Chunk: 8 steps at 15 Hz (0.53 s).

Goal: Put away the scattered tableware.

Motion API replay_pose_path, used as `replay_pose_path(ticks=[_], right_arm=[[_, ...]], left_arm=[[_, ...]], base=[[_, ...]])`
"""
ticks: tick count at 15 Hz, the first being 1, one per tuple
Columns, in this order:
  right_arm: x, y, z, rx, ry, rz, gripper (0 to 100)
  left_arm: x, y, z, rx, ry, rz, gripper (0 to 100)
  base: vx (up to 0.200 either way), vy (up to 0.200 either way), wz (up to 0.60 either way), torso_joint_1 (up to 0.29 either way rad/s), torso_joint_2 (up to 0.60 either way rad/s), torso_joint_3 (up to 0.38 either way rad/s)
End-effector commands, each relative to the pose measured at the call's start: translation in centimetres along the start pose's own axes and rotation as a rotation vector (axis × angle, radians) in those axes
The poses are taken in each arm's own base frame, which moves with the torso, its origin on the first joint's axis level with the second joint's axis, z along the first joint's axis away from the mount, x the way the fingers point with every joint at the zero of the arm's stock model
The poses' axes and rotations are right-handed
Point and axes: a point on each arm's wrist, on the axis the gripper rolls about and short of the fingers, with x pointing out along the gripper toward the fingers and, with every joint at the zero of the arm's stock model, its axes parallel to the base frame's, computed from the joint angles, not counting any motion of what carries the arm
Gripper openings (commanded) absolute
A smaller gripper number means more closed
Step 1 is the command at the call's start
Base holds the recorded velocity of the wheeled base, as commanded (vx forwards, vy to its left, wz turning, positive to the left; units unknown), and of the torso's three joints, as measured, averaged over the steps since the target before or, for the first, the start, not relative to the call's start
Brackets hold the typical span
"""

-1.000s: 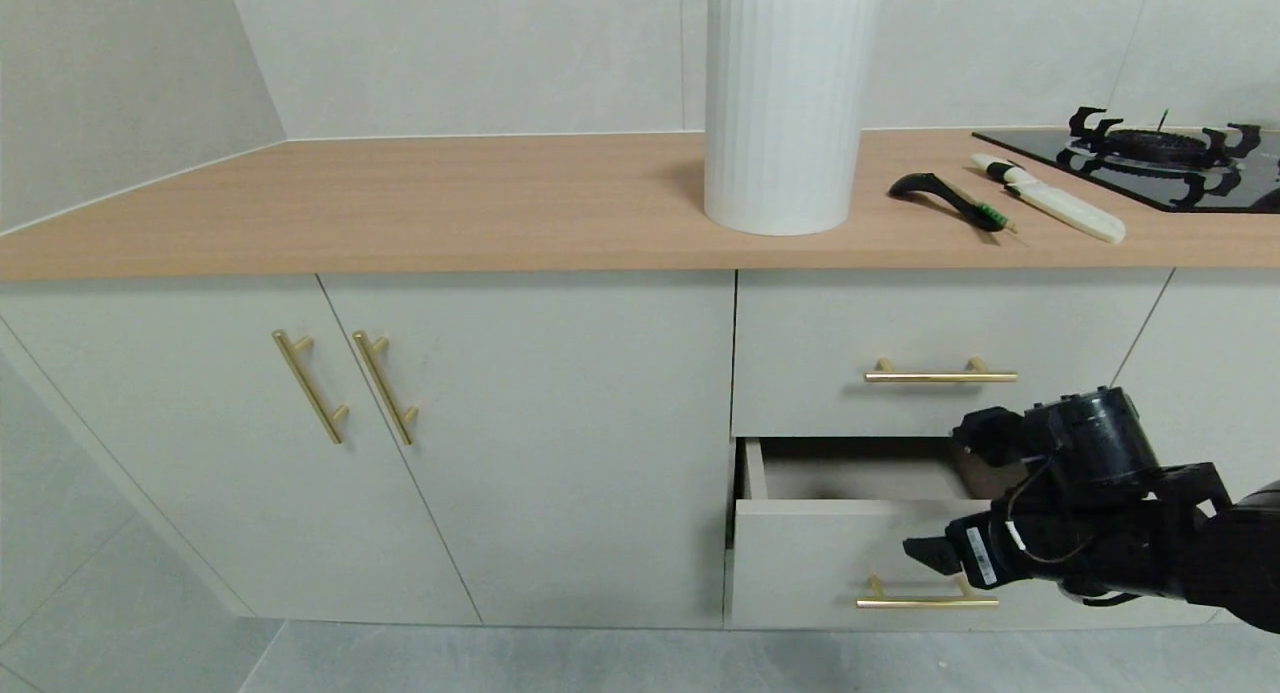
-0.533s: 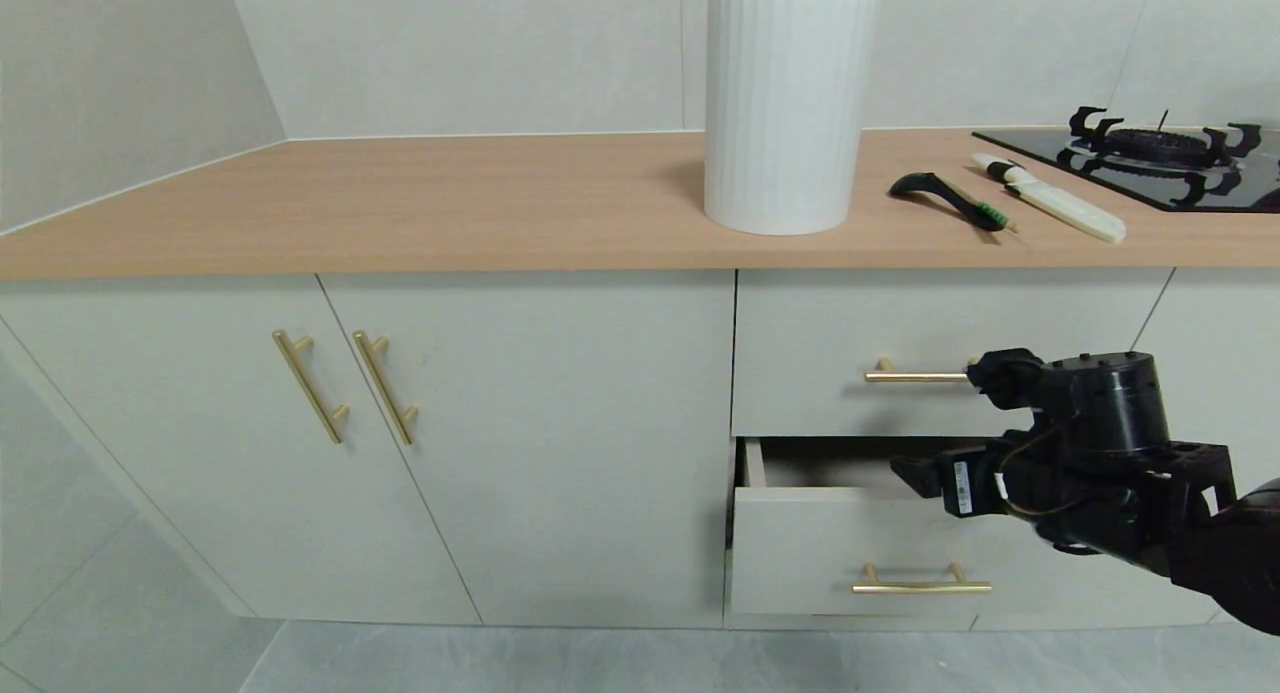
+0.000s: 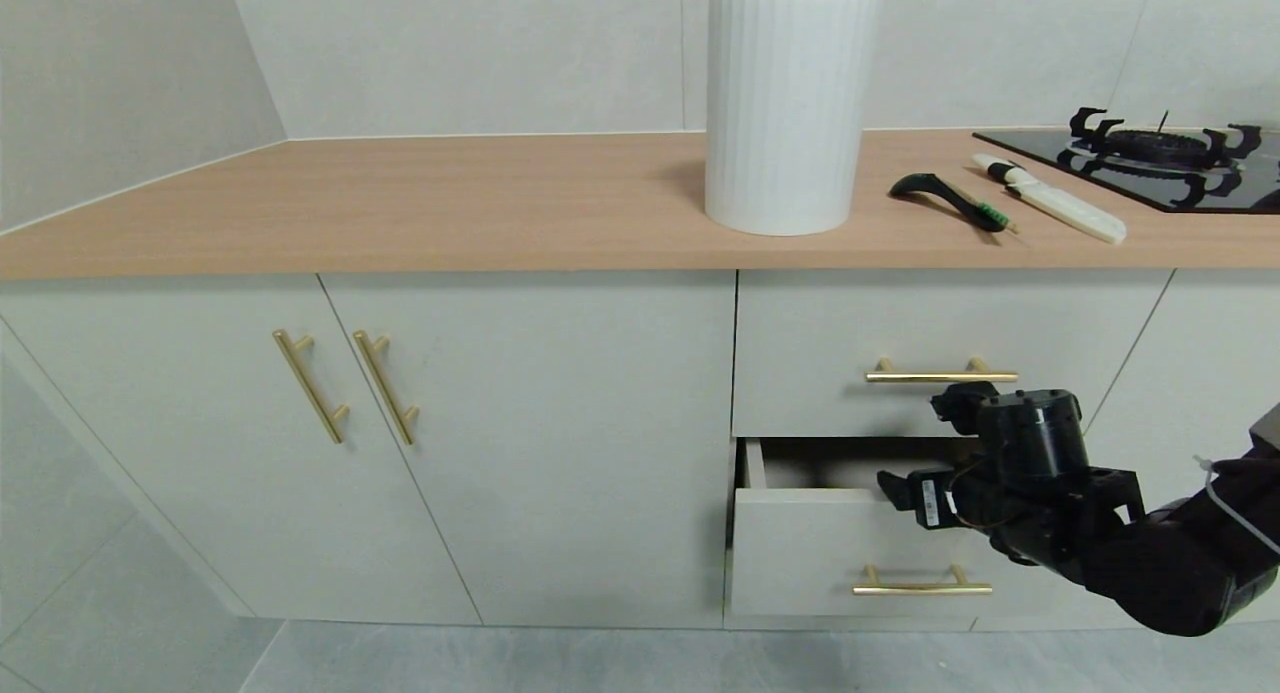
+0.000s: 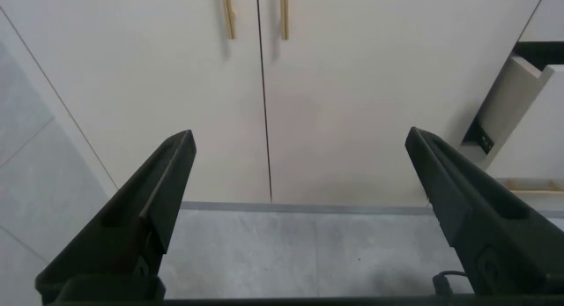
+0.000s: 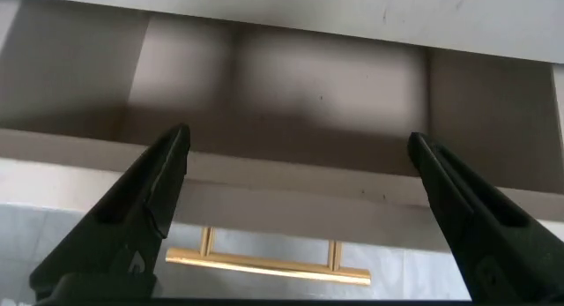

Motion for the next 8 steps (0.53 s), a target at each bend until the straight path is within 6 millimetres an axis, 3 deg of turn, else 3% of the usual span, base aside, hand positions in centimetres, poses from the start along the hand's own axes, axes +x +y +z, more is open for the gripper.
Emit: replay_pose_path(ticks=[1, 8], right_arm=[[0.1, 0.0, -0.5, -0.012, 0.034, -0.002, 100], [-2.3, -0.5, 0.2, -0.035, 0.109, 0.021, 100]], left_arm=[[0.0, 0.0, 0.0, 0.000, 0.000, -0.001, 100], [0.0, 0.0, 0.0, 0.000, 0.000, 0.001, 100]], base=[[0.000, 0.000, 0.00, 0.000, 0.00, 0.000], [0.000, 0.000, 0.00, 0.000, 0.00, 0.000]])
